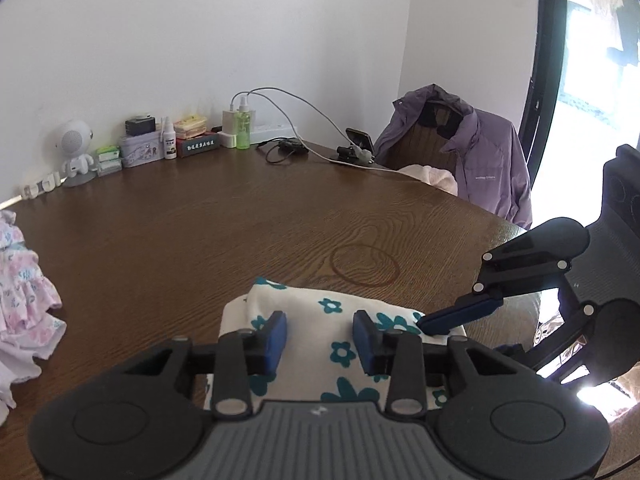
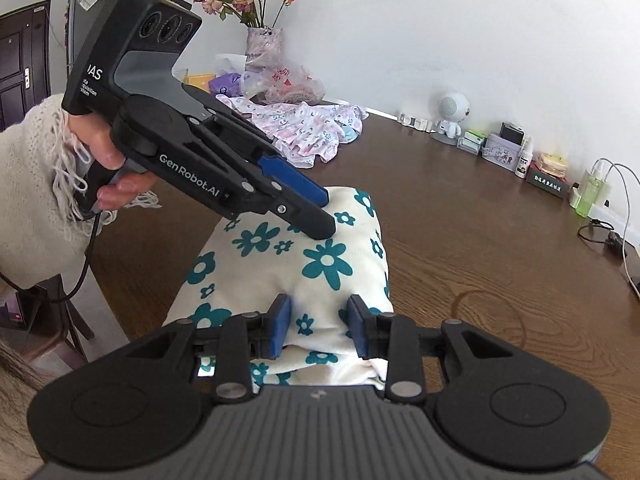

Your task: Fold clothes

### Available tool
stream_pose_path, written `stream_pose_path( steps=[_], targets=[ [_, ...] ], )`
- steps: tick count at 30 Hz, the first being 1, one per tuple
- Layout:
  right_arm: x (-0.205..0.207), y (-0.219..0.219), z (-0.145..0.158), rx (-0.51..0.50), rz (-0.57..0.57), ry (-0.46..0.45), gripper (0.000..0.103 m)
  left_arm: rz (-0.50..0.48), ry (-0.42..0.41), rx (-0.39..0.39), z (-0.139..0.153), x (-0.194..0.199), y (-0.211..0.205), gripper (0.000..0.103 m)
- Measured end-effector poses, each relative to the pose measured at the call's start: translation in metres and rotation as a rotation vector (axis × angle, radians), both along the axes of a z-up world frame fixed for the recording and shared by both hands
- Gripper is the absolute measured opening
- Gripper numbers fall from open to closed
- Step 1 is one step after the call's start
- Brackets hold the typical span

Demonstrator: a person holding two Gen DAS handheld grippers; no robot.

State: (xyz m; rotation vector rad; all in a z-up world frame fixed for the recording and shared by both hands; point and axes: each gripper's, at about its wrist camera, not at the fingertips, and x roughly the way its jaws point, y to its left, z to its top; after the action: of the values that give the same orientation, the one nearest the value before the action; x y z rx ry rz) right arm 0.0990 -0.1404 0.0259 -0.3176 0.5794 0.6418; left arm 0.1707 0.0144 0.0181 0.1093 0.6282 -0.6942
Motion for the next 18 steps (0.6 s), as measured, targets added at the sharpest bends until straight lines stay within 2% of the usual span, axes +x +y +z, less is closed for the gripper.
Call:
stream_pose_path(
  steps=[4,8,13,15,18],
  targets=[
    [0.010,-0.002,0.001,-0.063,0.056,-0.020,0.032,0.055,0.044,-0.049,-0.013,-0.002,0.007,0.035],
    [0.025,-0.003,0.005,-0.143,0.114,-0.024,0.033,0.071,0.035,-0.015,-0.013,-0.009,0.004,0.036],
    [0.034,-0.004,0.005,-0.148,0.143,-0.006,0.034,0.079,0.006,0.038,-0.005,-0.015,-0.002,0.036],
    [0.033,-0.018,0.015,-0.041,0.105,0.034,0.035,0.081,-0.007,0.056,-0.001,-0.017,-0.004,0.036],
    [0.033,-0.045,0.032,0.192,0.030,0.084,0.035,0.075,-0.046,0.017,0.018,-0.018,0.003,0.037]
  ],
)
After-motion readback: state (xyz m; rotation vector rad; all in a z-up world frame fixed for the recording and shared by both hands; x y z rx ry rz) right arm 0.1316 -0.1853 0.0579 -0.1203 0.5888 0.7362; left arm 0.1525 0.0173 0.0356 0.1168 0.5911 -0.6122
